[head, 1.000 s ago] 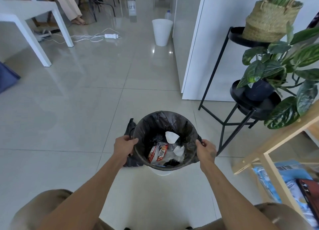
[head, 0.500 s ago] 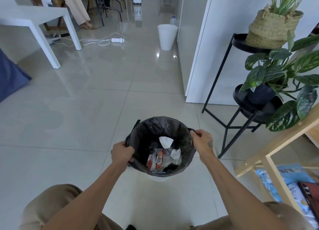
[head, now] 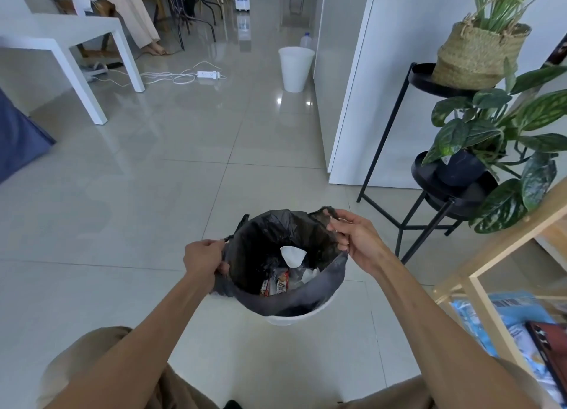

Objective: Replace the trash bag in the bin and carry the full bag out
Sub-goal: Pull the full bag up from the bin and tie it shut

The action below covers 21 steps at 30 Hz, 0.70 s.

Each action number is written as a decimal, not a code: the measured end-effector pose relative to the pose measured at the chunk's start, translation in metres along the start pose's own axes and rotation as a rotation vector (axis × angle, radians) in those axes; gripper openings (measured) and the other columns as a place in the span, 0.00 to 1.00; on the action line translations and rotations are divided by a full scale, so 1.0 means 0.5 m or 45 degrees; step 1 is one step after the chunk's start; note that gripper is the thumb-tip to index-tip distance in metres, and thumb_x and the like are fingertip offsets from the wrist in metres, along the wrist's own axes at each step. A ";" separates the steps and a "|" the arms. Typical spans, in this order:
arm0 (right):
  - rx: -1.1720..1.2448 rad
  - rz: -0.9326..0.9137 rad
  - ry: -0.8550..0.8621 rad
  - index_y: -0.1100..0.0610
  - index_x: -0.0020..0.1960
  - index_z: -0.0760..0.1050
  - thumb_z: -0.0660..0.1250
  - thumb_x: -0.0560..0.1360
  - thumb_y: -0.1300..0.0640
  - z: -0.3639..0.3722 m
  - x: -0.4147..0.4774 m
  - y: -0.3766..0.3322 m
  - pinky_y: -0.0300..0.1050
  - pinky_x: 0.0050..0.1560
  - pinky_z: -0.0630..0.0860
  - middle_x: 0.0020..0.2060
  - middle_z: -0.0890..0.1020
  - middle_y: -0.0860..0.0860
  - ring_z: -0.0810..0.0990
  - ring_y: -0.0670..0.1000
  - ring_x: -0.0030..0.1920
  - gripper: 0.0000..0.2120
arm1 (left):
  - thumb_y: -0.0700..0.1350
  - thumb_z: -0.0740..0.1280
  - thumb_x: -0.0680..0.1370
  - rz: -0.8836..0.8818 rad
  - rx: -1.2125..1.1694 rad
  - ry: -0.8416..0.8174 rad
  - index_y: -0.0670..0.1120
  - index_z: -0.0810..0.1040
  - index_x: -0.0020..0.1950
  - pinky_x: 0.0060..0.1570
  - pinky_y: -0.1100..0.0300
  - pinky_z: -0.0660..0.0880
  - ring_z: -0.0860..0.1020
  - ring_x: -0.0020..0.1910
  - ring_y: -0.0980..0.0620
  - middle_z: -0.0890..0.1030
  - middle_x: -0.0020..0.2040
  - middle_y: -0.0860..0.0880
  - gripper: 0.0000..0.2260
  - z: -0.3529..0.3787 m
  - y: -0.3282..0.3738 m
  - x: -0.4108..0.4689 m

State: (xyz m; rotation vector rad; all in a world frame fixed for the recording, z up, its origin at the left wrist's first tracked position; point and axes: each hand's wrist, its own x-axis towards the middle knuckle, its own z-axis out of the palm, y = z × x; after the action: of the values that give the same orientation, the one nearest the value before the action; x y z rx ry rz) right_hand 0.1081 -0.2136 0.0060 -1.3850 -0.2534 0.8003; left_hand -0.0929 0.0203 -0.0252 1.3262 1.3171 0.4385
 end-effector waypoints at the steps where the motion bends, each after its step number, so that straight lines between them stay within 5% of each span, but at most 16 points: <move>1: -0.017 -0.002 -0.003 0.62 0.62 0.79 0.66 0.78 0.66 -0.002 -0.003 -0.006 0.38 0.26 0.63 0.37 0.79 0.54 0.65 0.46 0.26 0.13 | 0.39 0.69 0.78 -0.002 -0.037 -0.017 0.39 0.78 0.39 0.18 0.64 0.68 0.71 0.16 0.48 0.74 0.27 0.43 0.08 -0.007 0.015 0.005; 6: 0.024 -0.022 -0.017 0.61 0.61 0.79 0.63 0.80 0.63 0.004 -0.020 -0.034 0.38 0.24 0.59 0.30 0.73 0.51 0.63 0.46 0.24 0.12 | 0.38 0.69 0.79 0.042 -0.256 -0.252 0.39 0.80 0.53 0.32 0.55 0.78 0.72 0.17 0.52 0.69 0.20 0.49 0.04 -0.038 0.098 0.000; 10: 0.136 -0.158 -0.013 0.64 0.59 0.79 0.63 0.80 0.65 0.016 -0.036 -0.065 0.42 0.33 0.72 0.34 0.76 0.53 0.73 0.50 0.31 0.10 | 0.39 0.67 0.81 0.179 -0.488 -0.493 0.44 0.82 0.53 0.36 0.56 0.81 0.74 0.25 0.51 0.68 0.24 0.50 0.05 -0.059 0.154 -0.025; 13: 0.098 -0.200 -0.079 0.64 0.57 0.78 0.64 0.79 0.64 0.024 -0.047 -0.100 0.46 0.41 0.78 0.37 0.78 0.54 0.78 0.52 0.36 0.09 | 0.40 0.68 0.80 0.281 -0.266 -0.606 0.41 0.82 0.53 0.42 0.52 0.80 0.75 0.28 0.48 0.74 0.28 0.47 0.05 -0.060 0.173 -0.058; 17: -0.414 -0.216 -0.029 0.65 0.57 0.79 0.68 0.79 0.59 0.044 -0.058 -0.131 0.51 0.46 0.79 0.35 0.79 0.54 0.78 0.53 0.35 0.11 | 0.42 0.70 0.78 0.469 0.199 -0.374 0.35 0.81 0.44 0.47 0.46 0.82 0.77 0.30 0.48 0.78 0.29 0.43 0.10 -0.051 0.171 -0.076; 21: -0.694 -0.489 0.047 0.59 0.49 0.83 0.70 0.77 0.62 0.075 -0.075 -0.146 0.39 0.51 0.79 0.40 0.82 0.53 0.81 0.49 0.42 0.03 | 0.48 0.71 0.76 0.737 0.232 -0.150 0.38 0.79 0.40 0.36 0.63 0.74 0.74 0.34 0.53 0.79 0.36 0.49 0.13 -0.025 0.196 -0.107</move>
State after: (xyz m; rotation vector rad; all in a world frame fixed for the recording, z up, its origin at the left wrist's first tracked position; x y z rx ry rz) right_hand 0.0843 -0.2068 0.0931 -1.7820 -0.7252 0.3933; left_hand -0.0782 0.0086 0.0859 1.8619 0.8750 0.6320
